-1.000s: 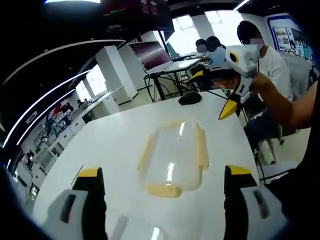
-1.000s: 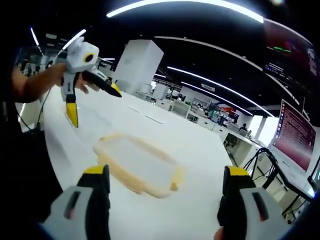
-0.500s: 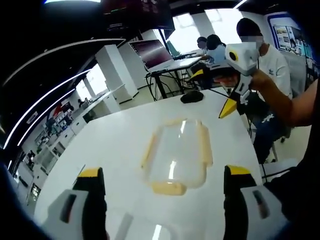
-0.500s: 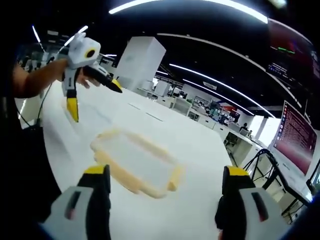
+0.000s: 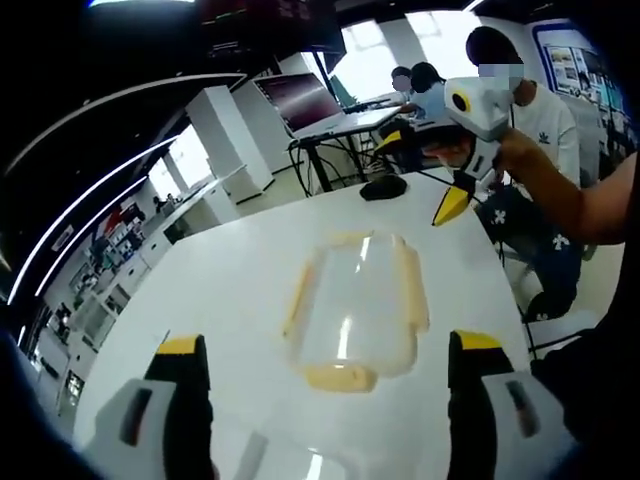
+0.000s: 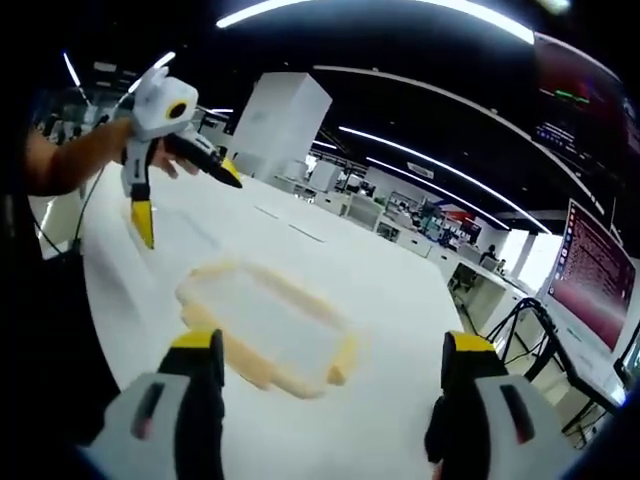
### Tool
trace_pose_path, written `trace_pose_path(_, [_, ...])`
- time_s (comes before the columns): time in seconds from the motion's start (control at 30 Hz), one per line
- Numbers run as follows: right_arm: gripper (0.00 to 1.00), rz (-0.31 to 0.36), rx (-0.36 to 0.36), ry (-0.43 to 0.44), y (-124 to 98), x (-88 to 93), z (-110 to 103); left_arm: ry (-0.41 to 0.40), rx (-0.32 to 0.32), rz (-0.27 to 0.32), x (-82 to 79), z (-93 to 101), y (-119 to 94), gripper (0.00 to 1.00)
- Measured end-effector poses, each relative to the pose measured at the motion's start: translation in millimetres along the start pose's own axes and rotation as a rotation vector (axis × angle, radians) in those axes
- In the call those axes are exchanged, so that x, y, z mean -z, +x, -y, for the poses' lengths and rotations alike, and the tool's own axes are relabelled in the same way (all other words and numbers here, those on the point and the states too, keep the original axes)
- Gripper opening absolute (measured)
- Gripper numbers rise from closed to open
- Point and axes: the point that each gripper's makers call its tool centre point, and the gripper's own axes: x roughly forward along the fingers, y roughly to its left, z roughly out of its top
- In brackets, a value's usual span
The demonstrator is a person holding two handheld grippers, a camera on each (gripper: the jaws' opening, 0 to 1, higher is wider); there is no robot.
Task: Snap each plastic latch of the storage box into its locked position after aligning the lid with the box until every specified latch is closed and the lid sits flush.
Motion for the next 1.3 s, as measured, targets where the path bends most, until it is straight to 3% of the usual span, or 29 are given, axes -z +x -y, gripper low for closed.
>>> trace_pose_path(0.33, [1.0, 0.005, -0.004, -0.029, 3, -2.6, 8, 0.004, 0.009, -0.011, 0.0, 1.6, 4, 0.99])
trace_pose_path(0.53, [1.0, 0.018, -0.016, -0.015, 6, -7.1, 17, 0.003, 0.005, -0.012, 0.9, 1.5, 4, 0.99])
trace_pose_path(1.0, [1.0, -0.045, -0.029, -0.055, 15, 5.0, 36, 0.003, 0.018, -0.023, 1.6, 5.3, 8, 0.99])
trace_pose_path(1.3, [1.0, -0.063, -0.033, -0.083, 16, 8.8, 38, -0.01, 0.022, -0.036, 5.4, -4.2, 13, 0.99])
